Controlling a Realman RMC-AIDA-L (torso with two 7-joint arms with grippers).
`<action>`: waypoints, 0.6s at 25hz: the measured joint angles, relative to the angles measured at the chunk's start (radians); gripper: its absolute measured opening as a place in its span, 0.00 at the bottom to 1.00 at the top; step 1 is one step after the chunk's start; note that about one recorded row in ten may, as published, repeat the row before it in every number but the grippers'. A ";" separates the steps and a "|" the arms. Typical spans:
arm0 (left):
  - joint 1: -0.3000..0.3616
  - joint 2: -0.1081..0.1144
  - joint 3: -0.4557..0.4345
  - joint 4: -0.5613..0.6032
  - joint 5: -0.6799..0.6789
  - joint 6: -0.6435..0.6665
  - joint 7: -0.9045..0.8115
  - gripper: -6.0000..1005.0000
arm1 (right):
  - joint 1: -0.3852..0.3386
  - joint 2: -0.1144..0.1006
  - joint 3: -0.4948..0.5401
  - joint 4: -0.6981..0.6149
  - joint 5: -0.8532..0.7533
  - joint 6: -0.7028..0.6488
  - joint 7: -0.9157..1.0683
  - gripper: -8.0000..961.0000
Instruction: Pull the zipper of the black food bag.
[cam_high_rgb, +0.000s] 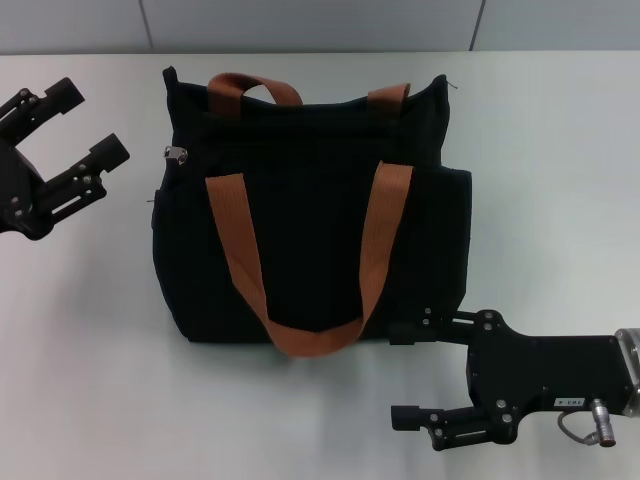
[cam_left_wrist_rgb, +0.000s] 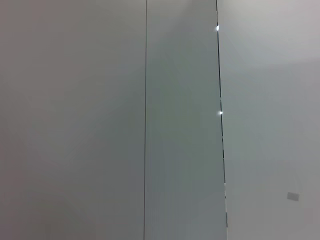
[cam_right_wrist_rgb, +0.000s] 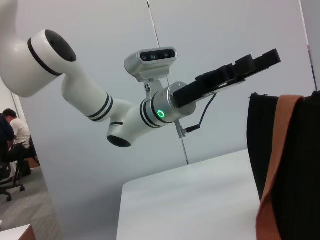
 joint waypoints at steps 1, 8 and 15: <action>0.000 0.000 0.000 0.000 0.000 0.000 0.000 0.75 | 0.000 0.000 0.000 0.000 0.000 0.000 0.000 0.87; 0.003 -0.003 0.000 0.000 -0.002 0.000 0.002 0.75 | 0.002 0.000 -0.002 0.001 0.000 -0.001 0.000 0.87; 0.007 -0.005 0.000 -0.001 -0.002 0.018 0.004 0.74 | 0.002 0.000 -0.002 0.001 0.000 -0.001 0.000 0.87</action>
